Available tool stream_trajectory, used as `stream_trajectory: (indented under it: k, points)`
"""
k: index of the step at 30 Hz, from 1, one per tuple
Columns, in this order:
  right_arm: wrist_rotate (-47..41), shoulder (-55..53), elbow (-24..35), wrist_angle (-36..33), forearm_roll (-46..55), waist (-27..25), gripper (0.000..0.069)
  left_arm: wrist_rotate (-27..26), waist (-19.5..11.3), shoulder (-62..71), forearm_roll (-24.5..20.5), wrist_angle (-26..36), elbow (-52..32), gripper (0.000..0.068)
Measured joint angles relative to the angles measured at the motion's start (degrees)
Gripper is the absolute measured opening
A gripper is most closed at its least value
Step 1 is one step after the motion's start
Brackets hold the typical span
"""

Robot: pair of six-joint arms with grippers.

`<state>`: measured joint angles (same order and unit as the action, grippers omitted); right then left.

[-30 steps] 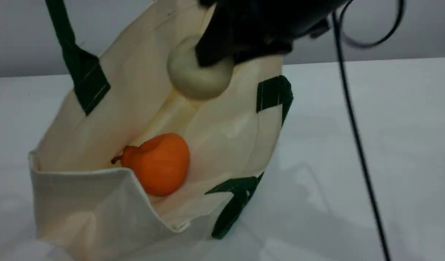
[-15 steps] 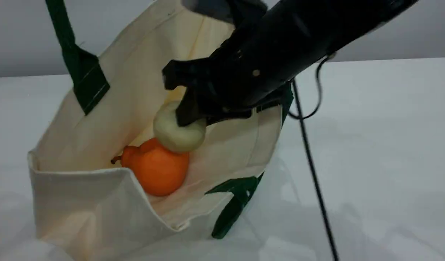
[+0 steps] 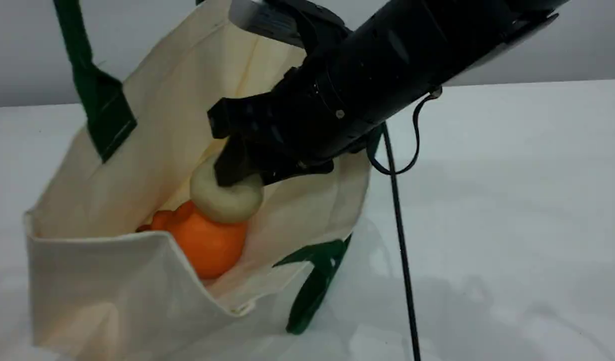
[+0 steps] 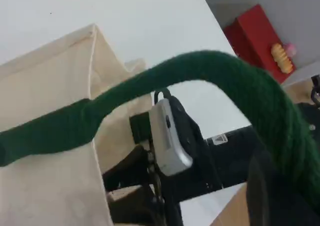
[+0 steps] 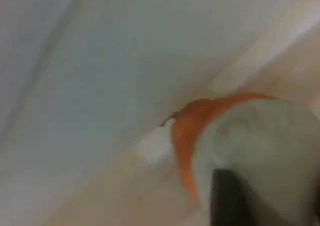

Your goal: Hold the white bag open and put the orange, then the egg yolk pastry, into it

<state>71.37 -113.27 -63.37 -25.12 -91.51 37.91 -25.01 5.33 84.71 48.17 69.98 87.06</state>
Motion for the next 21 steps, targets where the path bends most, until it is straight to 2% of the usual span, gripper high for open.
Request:
stream_trajectory:
  k: [3, 6, 12, 21]
  points:
    - [0.2, 0.3, 0.0, -0.3, 0.2, 0.0, 0.0448, 0.0, 0.0, 0.0, -0.1, 0.0, 0.0, 0.0074]
    - [2.2, 0.3, 0.0, -0.1, 0.4, 0.0, 0.0488, 0.0, 0.0, 0.0, -0.1, 0.0, 0.0, 0.0074]
    - [2.7, 3.3, 0.1, -0.6, 1.6, -0.3, 0.0498, 0.0, 0.0, 0.0, -0.2, 0.0, 0.0, 0.0074]
    - [-1.4, 14.0, 0.1, -0.9, 12.0, -1.8, 0.0498, -1.4, 0.0, 0.0, -0.2, -1.0, 0.0, 0.0074]
